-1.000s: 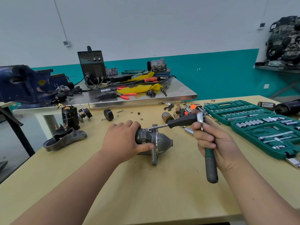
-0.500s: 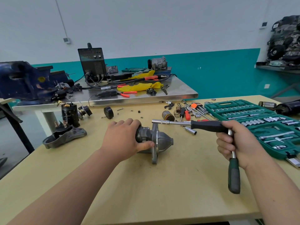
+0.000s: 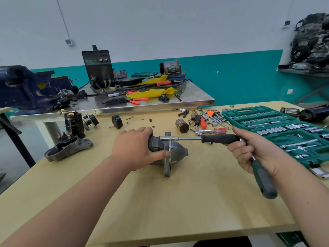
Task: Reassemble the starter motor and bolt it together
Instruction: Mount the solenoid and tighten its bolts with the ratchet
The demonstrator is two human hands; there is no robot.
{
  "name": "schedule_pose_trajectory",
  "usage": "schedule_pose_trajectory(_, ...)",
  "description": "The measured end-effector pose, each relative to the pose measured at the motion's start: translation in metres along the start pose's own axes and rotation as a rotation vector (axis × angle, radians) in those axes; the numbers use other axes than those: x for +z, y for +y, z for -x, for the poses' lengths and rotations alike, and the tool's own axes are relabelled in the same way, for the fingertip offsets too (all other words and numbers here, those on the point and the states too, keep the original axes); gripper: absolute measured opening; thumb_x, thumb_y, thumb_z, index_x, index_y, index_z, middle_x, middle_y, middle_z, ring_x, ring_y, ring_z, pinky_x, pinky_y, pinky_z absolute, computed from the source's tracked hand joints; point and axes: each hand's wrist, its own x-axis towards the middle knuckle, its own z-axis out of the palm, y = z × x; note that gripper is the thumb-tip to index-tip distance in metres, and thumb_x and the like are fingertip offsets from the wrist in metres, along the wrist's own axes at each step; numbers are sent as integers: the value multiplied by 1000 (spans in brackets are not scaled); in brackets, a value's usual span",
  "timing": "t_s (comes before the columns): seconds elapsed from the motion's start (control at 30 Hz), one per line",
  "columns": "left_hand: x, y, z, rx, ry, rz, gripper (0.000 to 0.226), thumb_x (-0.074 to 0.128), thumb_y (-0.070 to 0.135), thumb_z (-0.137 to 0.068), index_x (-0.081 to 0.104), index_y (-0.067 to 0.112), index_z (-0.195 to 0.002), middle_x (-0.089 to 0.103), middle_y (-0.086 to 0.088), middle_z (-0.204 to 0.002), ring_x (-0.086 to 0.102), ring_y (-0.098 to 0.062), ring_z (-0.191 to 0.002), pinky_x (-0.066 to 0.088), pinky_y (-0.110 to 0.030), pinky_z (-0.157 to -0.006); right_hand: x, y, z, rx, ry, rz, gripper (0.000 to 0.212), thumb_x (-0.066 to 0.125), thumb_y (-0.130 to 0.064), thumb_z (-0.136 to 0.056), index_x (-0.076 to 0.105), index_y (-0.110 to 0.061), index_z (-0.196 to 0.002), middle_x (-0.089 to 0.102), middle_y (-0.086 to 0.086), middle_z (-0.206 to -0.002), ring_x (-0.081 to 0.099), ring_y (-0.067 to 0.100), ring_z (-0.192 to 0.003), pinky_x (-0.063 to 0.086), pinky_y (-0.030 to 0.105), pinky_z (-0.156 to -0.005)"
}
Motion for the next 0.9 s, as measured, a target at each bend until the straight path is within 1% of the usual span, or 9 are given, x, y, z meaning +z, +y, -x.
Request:
schedule_pose_trajectory(0.1, 1, 3, 1, -6, 51, 13, 83, 9, 99, -56, 44, 31, -89, 51, 14, -77, 51, -11, -70, 34, -31, -67, 7, -8, 1, 14, 53, 93, 40, 59, -46, -86, 52, -16, -112, 34, -7, -44, 30, 2, -25, 28, 13, -24)
schedule_pose_trajectory(0.17, 3, 4, 1, -19, 89, 25, 85, 2, 98, -58, 46, 31, -87, 52, 14, -76, 52, -12, -69, 34, -31, -67, 9, -7, -2, -129, 157, 344, 37, 55, -52, -91, 54, -18, -105, 31, -6, -43, 25, 7, -27, 25, 15, -28)
schedule_pose_trajectory(0.27, 4, 5, 1, -35, 123, 49, 72, 13, 91, -65, 49, 32, -85, 52, 14, -71, 51, -11, -67, 32, -30, -66, 4, 0, -6, -318, 250, 662, 44, 50, -56, -93, 56, -13, -98, 33, -3, -44, 25, 11, -32, 24, 19, -33)
schedule_pose_trajectory(0.57, 5, -4, -7, -40, 119, 16, 69, 22, 87, -62, 59, 30, -73, 55, 12, -63, 53, -8, -60, 38, -22, -51, -7, 10, -13, -525, 166, 718, 32, 49, -38, -98, 62, -9, -102, 38, 3, -49, 28, 14, -34, 25, 22, -36)
schedule_pose_trajectory(0.63, 1, -7, -15, -39, 72, 27, 71, 22, 88, -60, 60, 30, -72, 57, 11, -61, 54, -7, -59, 40, -22, -49, -2, 7, -10, -697, 194, 898, 21, 52, -34, -96, 63, -17, -95, 43, 0, -49, 35, 14, -38, 30, 26, -37)
schedule_pose_trajectory(0.7, -7, -14, -28, -34, -53, 72, 71, 26, 89, -60, 63, 30, -73, 61, 9, -62, 57, -8, -59, 45, -23, -50, 4, -1, -7, -966, 279, 1159, 13, 56, -40, -89, 63, -31, -84, 51, -7, -51, 42, 7, -43, 34, 21, -43)
schedule_pose_trajectory(0.77, -13, -20, -39, -36, -149, 107, 65, 35, 86, -64, 66, 30, -76, 63, 7, -64, 58, -8, -62, 46, -25, -51, 9, -9, -6, -1090, 324, 1314, 6, 57, -41, -82, 58, -38, -78, 55, -10, -57, 50, 4, -53, 34, 19, -47)
schedule_pose_trajectory(0.83, -12, -23, -41, -33, -152, 119, 67, 34, 87, -63, 67, 30, -77, 63, 7, -65, 58, -9, -64, 49, -28, -55, 8, -12, -8, -1007, 318, 1426, 13, 56, -38, -90, 56, -37, -77, 55, -5, -60, 49, 9, -52, 40, 27, -49)
schedule_pose_trajectory(0.9, -9, -24, -38, -28, -112, 118, 74, 26, 89, -57, 65, 29, -77, 62, 7, -65, 57, -10, -64, 52, -32, -61, 10, -13, -9, -781, 276, 1332, 24, 48, -45, -93, 57, -27, -78, 51, 0, -54, 45, 15, -43, 40, 32, -43)
